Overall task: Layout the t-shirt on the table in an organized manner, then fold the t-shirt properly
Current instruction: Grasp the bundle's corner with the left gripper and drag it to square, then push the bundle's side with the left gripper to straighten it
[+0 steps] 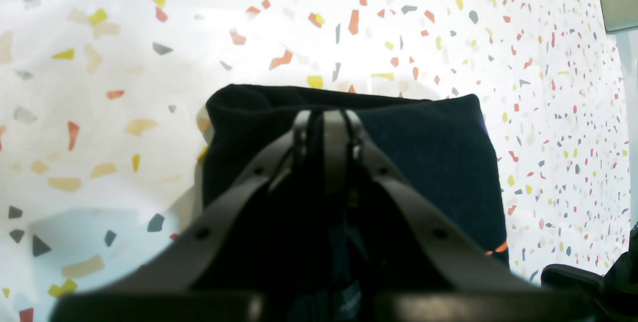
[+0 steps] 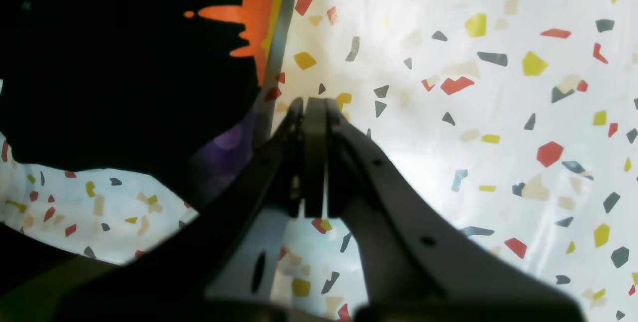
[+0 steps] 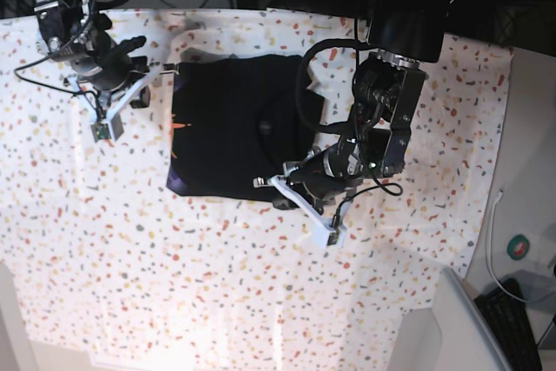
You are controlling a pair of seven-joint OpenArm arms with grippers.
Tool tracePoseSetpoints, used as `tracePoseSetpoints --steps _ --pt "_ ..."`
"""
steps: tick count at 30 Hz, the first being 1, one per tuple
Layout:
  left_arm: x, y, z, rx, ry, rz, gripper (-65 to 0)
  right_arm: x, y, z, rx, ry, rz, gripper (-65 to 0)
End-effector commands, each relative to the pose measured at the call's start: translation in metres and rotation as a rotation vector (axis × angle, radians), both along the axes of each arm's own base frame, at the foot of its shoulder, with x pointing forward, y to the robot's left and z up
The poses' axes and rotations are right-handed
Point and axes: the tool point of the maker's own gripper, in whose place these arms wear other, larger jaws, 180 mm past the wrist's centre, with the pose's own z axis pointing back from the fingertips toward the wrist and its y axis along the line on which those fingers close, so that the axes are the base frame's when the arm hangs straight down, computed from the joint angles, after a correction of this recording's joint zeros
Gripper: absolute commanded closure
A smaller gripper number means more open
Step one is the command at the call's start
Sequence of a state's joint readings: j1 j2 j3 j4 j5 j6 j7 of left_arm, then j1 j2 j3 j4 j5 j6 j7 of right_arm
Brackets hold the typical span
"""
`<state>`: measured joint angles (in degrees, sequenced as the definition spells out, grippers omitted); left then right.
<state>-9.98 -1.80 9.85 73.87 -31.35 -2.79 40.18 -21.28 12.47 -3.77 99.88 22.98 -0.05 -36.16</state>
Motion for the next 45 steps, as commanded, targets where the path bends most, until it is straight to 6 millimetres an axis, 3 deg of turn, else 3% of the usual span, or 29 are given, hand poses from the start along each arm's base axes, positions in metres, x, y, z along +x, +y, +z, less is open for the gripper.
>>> tracePoseSetpoints --steps 1,3,5,7,8,10,18,26,39,40,45 --pt "0.013 -0.003 0.016 -0.016 -0.048 0.003 -1.2 0.009 -0.001 0.009 0.000 -0.040 0.003 0.0" --pt "0.013 -0.003 0.016 -0.017 -0.048 0.004 -11.5 0.011 -0.001 0.009 0.000 -0.043 0.003 0.0" --pt "0.013 -0.003 0.016 -0.017 -0.049 0.004 -15.1 0.012 -0.001 0.010 0.000 -0.045 0.003 0.0" --pt "0.017 -0.003 0.020 -0.017 -0.060 0.004 -7.6 0.012 0.000 0.010 0.002 -0.045 0.004 0.0" --pt "0.020 -0.003 0.023 -0.017 -0.066 0.004 0.0 0.012 0.000 0.010 0.002 -0.045 0.004 0.0" --pt "0.022 -0.003 0.024 -0.018 -0.068 0.009 0.0 0.012 0.000 0.010 0.002 -0.045 0.004 0.0" --pt "0.041 -0.037 0.050 -0.063 -0.038 -0.028 0.0 0.012 0.000 0.010 0.002 -0.045 0.004 0.0" --pt "0.038 -0.029 0.017 -0.035 0.060 -0.015 0.0 0.009 0.000 0.008 0.002 -0.038 0.004 0.0" --pt "0.047 -0.021 0.023 -0.021 0.038 -0.008 0.0 0.009 0.000 0.008 0.002 -0.038 0.004 0.0" --pt "0.048 -0.021 0.025 -0.021 0.035 -0.008 -2.8 0.009 0.000 0.008 0.002 -0.038 0.004 0.0" --pt "0.054 -0.012 0.028 -0.009 0.010 0.008 -33.1 0.009 0.000 0.008 0.002 -0.035 0.005 0.0"
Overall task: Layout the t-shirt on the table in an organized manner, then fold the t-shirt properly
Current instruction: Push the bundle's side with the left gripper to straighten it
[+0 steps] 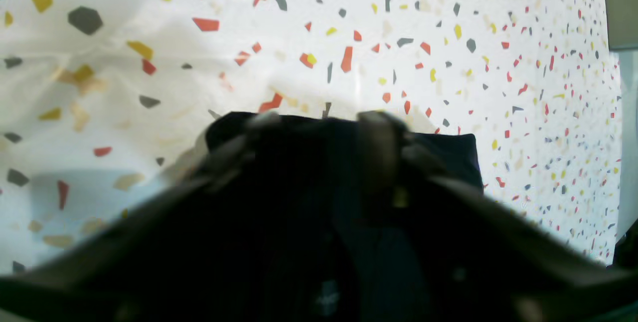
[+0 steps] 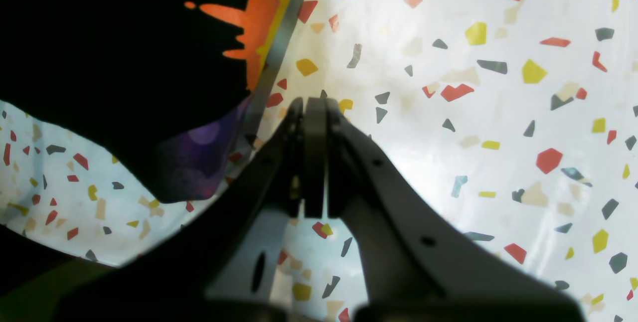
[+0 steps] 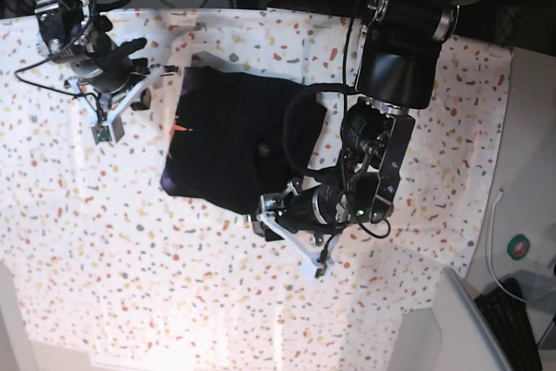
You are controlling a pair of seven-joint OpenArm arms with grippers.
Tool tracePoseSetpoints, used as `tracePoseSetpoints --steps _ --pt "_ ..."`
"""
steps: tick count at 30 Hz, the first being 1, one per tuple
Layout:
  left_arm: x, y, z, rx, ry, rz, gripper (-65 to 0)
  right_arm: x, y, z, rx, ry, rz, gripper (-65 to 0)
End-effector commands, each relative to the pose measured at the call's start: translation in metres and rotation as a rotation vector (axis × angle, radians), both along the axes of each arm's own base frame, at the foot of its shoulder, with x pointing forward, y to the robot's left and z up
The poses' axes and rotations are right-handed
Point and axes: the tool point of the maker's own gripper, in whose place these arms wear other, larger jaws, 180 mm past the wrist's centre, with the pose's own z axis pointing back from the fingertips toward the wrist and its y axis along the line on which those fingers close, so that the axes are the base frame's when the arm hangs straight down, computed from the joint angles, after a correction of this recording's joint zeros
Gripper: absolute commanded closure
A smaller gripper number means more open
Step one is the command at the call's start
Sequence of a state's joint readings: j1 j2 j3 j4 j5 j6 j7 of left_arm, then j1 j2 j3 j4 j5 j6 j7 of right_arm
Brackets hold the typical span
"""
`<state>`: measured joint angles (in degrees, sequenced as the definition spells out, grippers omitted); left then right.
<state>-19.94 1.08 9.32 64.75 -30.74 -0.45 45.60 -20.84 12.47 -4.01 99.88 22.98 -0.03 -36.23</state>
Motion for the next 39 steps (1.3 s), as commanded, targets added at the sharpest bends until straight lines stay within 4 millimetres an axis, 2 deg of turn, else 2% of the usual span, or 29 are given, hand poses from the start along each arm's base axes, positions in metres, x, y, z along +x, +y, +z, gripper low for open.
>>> tracePoseSetpoints --steps 1,4,6,7,10,12,16,23,25,29,32,34,35,37,39 --pt "0.021 0.000 0.025 -0.021 -0.097 0.018 -37.7 0.006 -0.002 0.007 0.000 -0.030 0.000 0.0" --pt "0.031 0.014 0.032 -0.014 -0.169 0.060 -47.6 0.006 -0.002 0.007 0.000 -0.030 0.000 0.0" --pt "0.032 0.018 0.040 -0.011 -0.194 0.058 -50.4 0.004 -0.002 0.006 0.001 -0.027 0.000 0.0" --pt "0.028 0.020 0.043 -0.006 -0.204 0.052 -50.4 0.002 -0.002 0.005 0.001 -0.021 0.000 0.0" --pt "-0.008 0.027 0.035 0.006 -0.197 0.034 -50.8 -0.001 -0.002 0.003 0.001 -0.014 0.000 0.0" --pt "-0.028 0.034 0.017 0.022 -0.157 0.032 -51.2 -0.002 -0.002 0.003 -0.001 -0.011 0.001 0.0" --pt "-0.043 0.041 -0.006 0.031 -0.118 0.051 -51.2 0.000 -0.002 0.004 -0.001 -0.016 0.001 0.0" --pt "-0.058 0.046 -0.046 0.045 -0.030 0.077 -51.2 0.003 -0.001 0.005 0.001 -0.022 0.002 0.0" --pt "-0.062 0.046 -0.053 0.049 -0.009 0.078 -51.2 0.002 -0.001 0.005 0.001 -0.020 0.002 0.0" --pt "-0.057 0.046 -0.058 0.054 0.011 0.081 -50.4 0.004 -0.001 0.006 0.001 -0.025 0.002 0.0" --pt "-0.061 0.050 -0.073 0.070 0.060 0.086 -50.0 0.004 -0.002 0.006 -0.001 -0.025 0.003 0.0" --pt "-0.064 0.052 -0.081 0.076 0.085 0.085 -46.7 0.004 -0.001 0.006 0.001 -0.025 0.002 0.0" --pt "-0.065 0.051 -0.081 0.073 0.087 0.076 -41.6 0.004 -0.002 0.006 0.000 -0.025 0.001 0.0" --pt "-0.068 0.042 -0.080 0.071 0.074 0.018 -26.7 0.005 -0.005 0.006 -0.004 -0.027 -0.007 0.0" --pt "-0.073 0.039 -0.083 0.106 0.070 -0.051 -6.6 0.005 -0.005 0.006 -0.004 -0.027 -0.007 0.0"
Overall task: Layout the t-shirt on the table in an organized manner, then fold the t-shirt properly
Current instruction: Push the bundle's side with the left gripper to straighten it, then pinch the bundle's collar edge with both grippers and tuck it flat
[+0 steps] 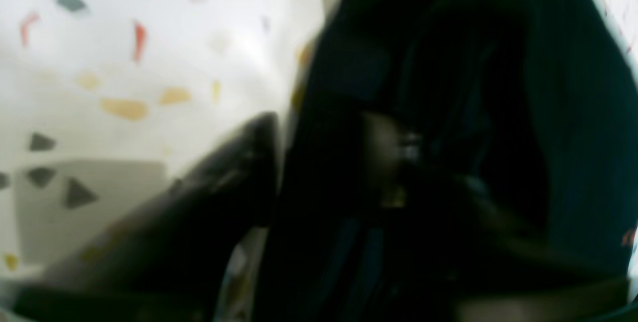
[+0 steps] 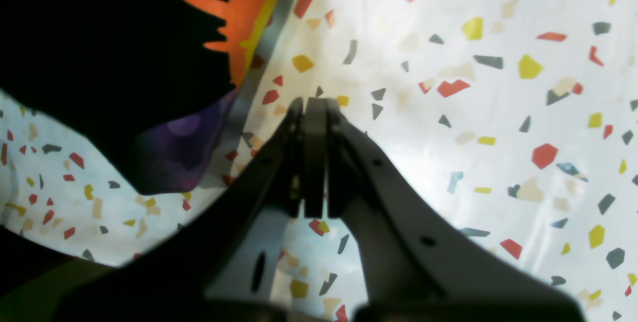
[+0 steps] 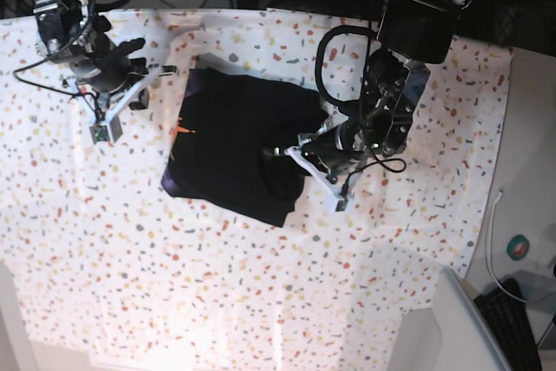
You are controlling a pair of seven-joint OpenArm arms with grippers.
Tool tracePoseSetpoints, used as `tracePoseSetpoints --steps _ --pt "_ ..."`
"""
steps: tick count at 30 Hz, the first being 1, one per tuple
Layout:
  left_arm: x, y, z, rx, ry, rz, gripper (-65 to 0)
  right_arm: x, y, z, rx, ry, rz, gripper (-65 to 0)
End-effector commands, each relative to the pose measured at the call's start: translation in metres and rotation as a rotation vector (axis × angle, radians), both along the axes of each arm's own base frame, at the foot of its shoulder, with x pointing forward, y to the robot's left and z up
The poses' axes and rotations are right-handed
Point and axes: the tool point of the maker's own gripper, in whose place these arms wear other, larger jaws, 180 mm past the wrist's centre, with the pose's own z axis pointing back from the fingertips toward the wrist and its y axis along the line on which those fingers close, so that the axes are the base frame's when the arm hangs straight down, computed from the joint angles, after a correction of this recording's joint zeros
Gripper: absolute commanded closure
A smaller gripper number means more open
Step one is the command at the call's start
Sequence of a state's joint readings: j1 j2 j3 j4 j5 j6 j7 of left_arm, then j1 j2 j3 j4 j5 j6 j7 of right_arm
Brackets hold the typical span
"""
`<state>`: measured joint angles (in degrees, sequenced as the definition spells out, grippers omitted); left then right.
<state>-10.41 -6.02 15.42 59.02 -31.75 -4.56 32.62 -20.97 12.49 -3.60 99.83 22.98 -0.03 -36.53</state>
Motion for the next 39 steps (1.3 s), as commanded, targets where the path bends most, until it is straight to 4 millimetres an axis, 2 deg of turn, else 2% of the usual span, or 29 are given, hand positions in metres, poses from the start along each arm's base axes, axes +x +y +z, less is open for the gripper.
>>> tracePoseSetpoints --steps 1,6,8,11,15,19,22,27,31,39 --pt "-0.001 -0.002 0.001 0.030 0.017 -0.053 0.0 0.006 -0.003 0.007 -0.001 -0.034 -0.001 0.0" --pt "0.001 -0.003 0.004 0.181 0.066 -0.276 0.0 0.006 -0.014 0.005 -0.029 -0.029 0.003 0.0" --pt "0.003 0.003 0.007 0.283 0.056 -0.419 0.0 0.004 -0.015 0.000 -0.031 -0.016 -0.003 0.0" --pt "0.008 0.003 0.012 0.383 0.000 -0.608 0.0 0.005 -0.031 -0.002 -0.045 -0.012 -0.049 0.0" --pt "0.016 -0.018 0.022 0.433 -0.107 -0.805 0.0 0.008 -0.052 -0.001 -0.063 -0.016 -0.108 0.0" --pt "0.016 -0.036 0.023 0.504 -0.209 -0.958 0.0 0.010 -0.069 0.002 -0.080 -0.025 -0.152 0.0" --pt "0.011 -0.067 0.021 0.571 -0.310 -1.086 0.0 0.009 -0.071 0.001 -0.082 -0.022 -0.157 0.0" --pt "0.010 -0.106 0.028 0.664 -0.440 -1.200 0.0 0.002 -0.071 -0.002 -0.083 -0.006 -0.157 0.0" --pt "0.006 -0.125 0.032 0.674 -0.471 -1.267 0.0 -0.001 -0.070 -0.004 -0.082 0.001 -0.152 0.0" --pt "0.001 -0.128 0.031 0.657 -0.460 -1.298 0.0 -0.002 -0.069 -0.004 -0.082 0.003 -0.151 0.0"
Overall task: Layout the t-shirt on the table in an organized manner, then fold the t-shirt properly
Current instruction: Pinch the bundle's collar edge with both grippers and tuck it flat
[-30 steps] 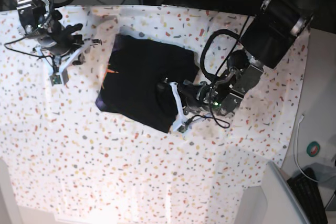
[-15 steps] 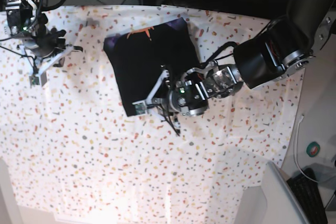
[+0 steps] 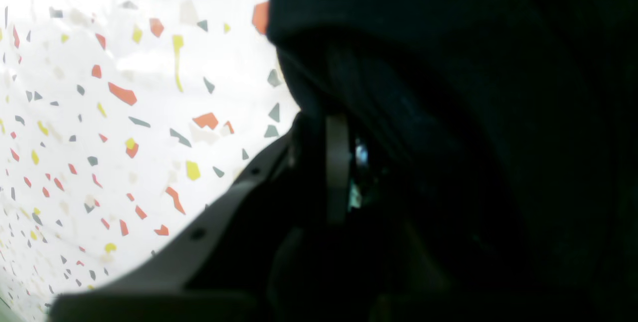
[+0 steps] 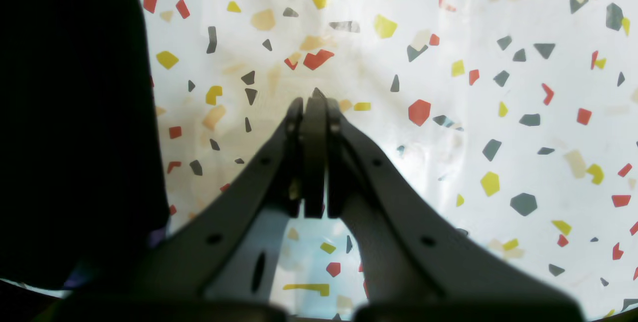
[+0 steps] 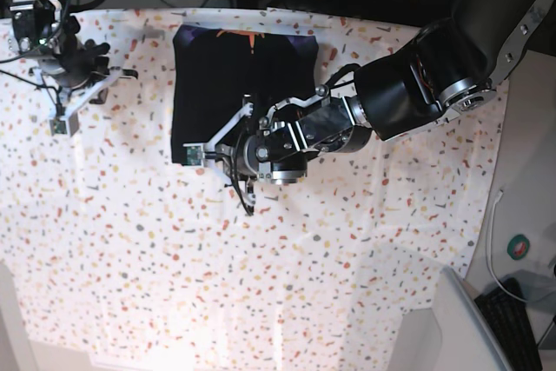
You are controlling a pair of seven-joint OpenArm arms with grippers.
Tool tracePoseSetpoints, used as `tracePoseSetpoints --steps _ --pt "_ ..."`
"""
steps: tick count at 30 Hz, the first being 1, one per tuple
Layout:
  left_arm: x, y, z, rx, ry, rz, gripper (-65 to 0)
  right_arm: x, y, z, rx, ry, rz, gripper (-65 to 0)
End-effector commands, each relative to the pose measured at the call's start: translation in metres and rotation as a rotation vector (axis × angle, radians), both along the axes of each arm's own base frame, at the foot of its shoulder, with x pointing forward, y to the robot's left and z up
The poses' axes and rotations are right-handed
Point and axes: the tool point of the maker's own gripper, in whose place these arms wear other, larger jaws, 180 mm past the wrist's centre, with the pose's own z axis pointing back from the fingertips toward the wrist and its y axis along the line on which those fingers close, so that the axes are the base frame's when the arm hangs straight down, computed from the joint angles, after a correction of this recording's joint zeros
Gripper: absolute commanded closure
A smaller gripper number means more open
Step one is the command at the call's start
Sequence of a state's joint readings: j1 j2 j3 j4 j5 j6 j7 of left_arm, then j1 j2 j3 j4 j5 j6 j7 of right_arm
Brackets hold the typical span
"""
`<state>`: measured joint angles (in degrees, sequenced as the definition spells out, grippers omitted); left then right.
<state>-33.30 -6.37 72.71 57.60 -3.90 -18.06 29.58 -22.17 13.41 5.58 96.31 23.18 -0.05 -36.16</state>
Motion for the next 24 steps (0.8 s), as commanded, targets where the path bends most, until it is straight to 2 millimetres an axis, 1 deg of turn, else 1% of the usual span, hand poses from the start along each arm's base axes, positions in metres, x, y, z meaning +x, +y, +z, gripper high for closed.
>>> tracePoseSetpoints --steps 1,5,7,11,13,17,20,23,24 --pt "0.013 -0.008 0.014 -0.028 -0.030 0.000 0.0 0.007 -0.003 0.007 -0.010 -0.033 0.005 0.0" --pt "0.035 0.003 0.025 -0.049 -0.032 0.112 0.0 0.007 -0.002 0.007 -0.010 -0.032 0.006 0.0" --pt "0.041 0.008 0.029 -0.048 -0.032 0.149 0.0 0.007 -0.002 0.007 -0.010 -0.032 0.006 0.0" --pt "0.042 0.009 0.029 -0.043 -0.032 0.155 0.0 0.007 -0.002 0.007 -0.008 -0.034 0.006 0.0" --pt "0.037 0.010 0.025 -0.043 -0.020 0.158 0.0 0.007 -0.002 0.007 -0.008 -0.034 0.006 0.0" --pt "0.033 0.009 0.022 -0.036 -0.016 0.151 0.0 0.007 -0.002 0.007 -0.008 -0.034 0.006 0.0" --pt "0.033 0.017 0.019 0.012 -0.013 0.165 0.0 0.007 -0.002 0.007 -0.008 -0.034 0.006 0.0" --pt "0.036 0.020 0.021 0.035 -0.019 0.174 0.0 0.007 -0.001 0.007 -0.006 -0.034 0.007 0.0" --pt "0.038 0.021 0.022 0.032 -0.021 0.179 -1.6 0.007 -0.001 0.007 -0.006 -0.034 0.007 0.0"
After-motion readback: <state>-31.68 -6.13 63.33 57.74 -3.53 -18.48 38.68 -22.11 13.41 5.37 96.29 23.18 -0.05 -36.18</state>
